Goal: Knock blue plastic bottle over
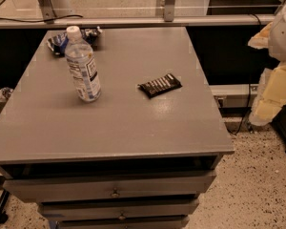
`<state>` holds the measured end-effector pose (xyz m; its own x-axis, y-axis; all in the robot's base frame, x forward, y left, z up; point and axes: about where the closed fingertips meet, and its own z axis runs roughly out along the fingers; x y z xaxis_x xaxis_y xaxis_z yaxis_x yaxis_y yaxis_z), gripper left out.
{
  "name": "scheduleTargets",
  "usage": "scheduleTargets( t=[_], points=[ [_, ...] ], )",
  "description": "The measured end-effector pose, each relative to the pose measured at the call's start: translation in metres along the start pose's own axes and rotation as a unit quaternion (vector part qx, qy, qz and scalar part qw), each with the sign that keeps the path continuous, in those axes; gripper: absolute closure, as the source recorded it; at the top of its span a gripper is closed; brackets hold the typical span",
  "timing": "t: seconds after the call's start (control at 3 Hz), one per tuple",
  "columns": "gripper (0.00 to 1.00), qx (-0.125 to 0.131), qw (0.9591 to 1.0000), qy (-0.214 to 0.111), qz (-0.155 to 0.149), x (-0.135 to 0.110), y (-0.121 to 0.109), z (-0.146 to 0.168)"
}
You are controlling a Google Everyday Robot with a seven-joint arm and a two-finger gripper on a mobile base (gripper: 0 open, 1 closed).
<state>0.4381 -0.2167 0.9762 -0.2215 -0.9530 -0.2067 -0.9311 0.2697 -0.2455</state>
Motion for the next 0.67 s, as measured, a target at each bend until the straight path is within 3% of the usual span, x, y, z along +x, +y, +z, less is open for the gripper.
scheduleTargets(
  t=[0.33,0.67],
  points=[
    [0.00,0.000,1.0000,0.000,0.000,0.0000,0.0000,0.0000],
    [0.00,-0.009,0.9990,-0.044,0.006,-0.0049,-0.0052,0.0026]
  ],
)
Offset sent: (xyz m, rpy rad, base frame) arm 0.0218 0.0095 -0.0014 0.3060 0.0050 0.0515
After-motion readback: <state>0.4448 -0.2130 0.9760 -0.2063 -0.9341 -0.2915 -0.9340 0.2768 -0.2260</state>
